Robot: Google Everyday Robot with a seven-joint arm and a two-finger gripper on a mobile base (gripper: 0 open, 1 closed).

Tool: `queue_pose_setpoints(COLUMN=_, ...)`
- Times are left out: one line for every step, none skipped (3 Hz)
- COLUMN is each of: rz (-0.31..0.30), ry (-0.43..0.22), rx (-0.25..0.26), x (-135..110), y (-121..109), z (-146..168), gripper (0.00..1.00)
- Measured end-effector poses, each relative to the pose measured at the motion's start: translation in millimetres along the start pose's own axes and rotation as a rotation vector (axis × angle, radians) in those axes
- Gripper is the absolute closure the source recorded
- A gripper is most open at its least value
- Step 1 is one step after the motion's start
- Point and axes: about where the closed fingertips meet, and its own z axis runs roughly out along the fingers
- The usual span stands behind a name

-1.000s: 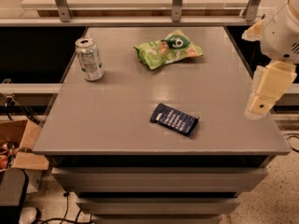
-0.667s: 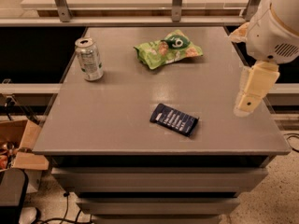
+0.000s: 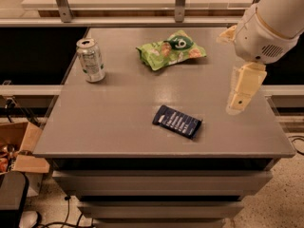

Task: Pick green rice chip bag

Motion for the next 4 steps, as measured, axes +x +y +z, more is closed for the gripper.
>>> queue_pose_setpoints(rz=-0.067, ry=-0.012, rx=0.047, x=-21, y=-10, z=-3, gripper=0.00)
queue_pose_setpoints(rz=-0.157, ry=-0.042, rx=0.072, x=-46, y=-32, z=3, gripper=0.00)
queue_pose_setpoints(rz=-0.249, ry=-0.069, rx=0.051, x=-71, y=-52, z=20, gripper=0.00)
queue_pose_setpoints(rz=-0.330, ry=-0.085, rx=-0.033, x=-100, y=-97, z=97, gripper=0.00)
